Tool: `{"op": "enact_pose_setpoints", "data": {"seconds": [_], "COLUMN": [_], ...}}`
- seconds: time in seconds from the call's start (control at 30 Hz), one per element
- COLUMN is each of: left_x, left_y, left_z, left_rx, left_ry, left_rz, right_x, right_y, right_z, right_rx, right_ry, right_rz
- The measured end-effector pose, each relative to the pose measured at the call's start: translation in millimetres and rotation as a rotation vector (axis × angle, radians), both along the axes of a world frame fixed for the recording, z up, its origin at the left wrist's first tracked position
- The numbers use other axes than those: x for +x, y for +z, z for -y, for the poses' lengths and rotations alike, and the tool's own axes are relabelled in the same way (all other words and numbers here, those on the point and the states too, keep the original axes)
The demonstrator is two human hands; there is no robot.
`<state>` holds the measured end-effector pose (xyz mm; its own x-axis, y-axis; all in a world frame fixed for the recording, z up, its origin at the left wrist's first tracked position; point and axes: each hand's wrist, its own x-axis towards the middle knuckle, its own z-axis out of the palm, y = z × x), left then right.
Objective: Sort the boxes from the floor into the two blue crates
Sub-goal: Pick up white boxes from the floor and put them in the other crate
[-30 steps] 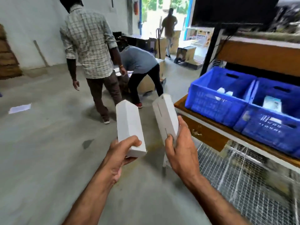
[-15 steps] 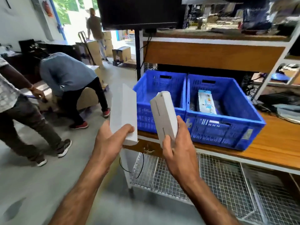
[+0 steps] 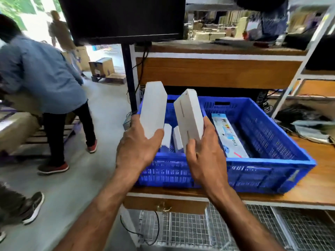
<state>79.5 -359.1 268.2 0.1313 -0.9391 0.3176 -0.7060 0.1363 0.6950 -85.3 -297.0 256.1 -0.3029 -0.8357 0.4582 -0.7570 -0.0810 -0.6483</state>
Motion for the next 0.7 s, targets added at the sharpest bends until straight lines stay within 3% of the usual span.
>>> {"op": "enact_pose_setpoints", "data": {"seconds": [0.13, 0.4, 0.7], "left_x": [0.8, -24.0, -43.3], "left_y": [-2.9, -55.0, -103.5], "left_z": [53.5, 129.6, 173.2], "left_rx": [0.056, 0.37, 0.644], "left_ry": [0.025, 0.019, 0.006], "left_rz": [0.18, 0.423, 0.491], "right_x": [-0.4, -21.0, -27.2], "right_y": [-2.6, -50.5, -90.9], "right_z": [53.5, 137.7, 191.5], "right_rx": [0.073, 0.592, 0.79], "right_ry": [-0.101, -0.2, -0.108], "right_rz": [-0.138, -0.357, -0.496]}}
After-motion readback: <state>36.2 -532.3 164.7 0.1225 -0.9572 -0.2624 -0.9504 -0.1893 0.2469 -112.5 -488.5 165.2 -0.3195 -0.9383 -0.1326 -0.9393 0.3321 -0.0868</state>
